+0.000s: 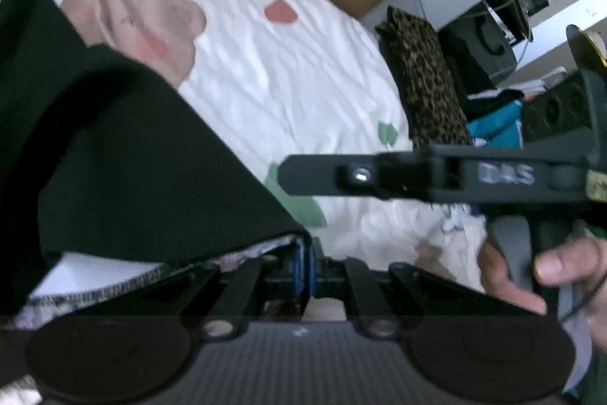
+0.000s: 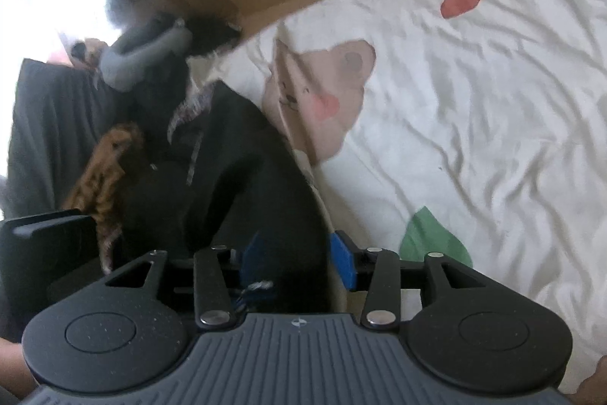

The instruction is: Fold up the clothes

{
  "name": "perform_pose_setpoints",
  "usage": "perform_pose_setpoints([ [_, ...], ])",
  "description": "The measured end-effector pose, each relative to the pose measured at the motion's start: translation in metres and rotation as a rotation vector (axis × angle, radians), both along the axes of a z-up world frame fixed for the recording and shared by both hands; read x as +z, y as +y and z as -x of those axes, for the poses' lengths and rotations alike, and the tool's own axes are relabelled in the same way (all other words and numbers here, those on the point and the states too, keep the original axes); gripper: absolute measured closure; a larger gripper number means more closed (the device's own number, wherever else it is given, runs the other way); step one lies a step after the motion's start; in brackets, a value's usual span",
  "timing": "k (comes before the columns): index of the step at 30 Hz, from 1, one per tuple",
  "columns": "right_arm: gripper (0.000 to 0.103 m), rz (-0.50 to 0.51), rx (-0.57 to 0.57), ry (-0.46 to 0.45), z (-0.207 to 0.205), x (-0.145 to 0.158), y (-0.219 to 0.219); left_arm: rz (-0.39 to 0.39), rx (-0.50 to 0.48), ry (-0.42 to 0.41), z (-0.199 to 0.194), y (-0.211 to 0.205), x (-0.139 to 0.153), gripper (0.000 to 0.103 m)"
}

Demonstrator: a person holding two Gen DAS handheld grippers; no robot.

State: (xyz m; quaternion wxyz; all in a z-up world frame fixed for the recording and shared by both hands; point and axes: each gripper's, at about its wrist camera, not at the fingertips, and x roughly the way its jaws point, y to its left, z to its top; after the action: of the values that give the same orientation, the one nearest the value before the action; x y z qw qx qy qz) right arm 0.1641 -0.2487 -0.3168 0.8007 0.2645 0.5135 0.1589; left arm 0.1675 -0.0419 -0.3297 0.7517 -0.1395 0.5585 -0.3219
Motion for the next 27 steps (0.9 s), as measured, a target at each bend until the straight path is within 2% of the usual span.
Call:
perform_pose_setpoints([
  [2,0.054,0.023,-0.001,0.038,0.0,-0.009,0.002,-0.006,-0.014,0.004,0.004,0.001,-0.002,0.098],
  [5,0.054,-0.002,0.013,0.08,0.004,-0.022,0.008,-0.045,-0.014,0.025,0.008,0.0,-0.011,0.097],
  [8,0.054,0.011,0.047,0.09,0.008,-0.029,0.018,-0.15,-0.035,0.025,0.017,-0.004,-0.022,0.098],
  [11,0.054,0.014,0.047,0.093,0.011,-0.032,0.02,-0.234,0.0,0.003,0.027,-0.008,-0.031,0.098],
  [13,0.054,0.01,0.049,0.101,0.012,-0.034,0.018,-0.29,0.025,-0.03,0.035,-0.012,-0.034,0.098],
  [18,0.054,0.036,0.074,0.118,0.007,-0.04,0.022,-0.373,-0.023,-0.156,0.05,-0.025,-0.035,0.097],
  [22,0.054,0.033,0.081,0.11,-0.001,-0.041,0.027,-0.402,-0.06,-0.216,0.058,-0.029,-0.035,0.097],
  [27,0.054,0.068,0.133,0.116,-0.01,-0.047,0.04,-0.391,-0.034,-0.203,0.055,-0.023,-0.035,0.097],
])
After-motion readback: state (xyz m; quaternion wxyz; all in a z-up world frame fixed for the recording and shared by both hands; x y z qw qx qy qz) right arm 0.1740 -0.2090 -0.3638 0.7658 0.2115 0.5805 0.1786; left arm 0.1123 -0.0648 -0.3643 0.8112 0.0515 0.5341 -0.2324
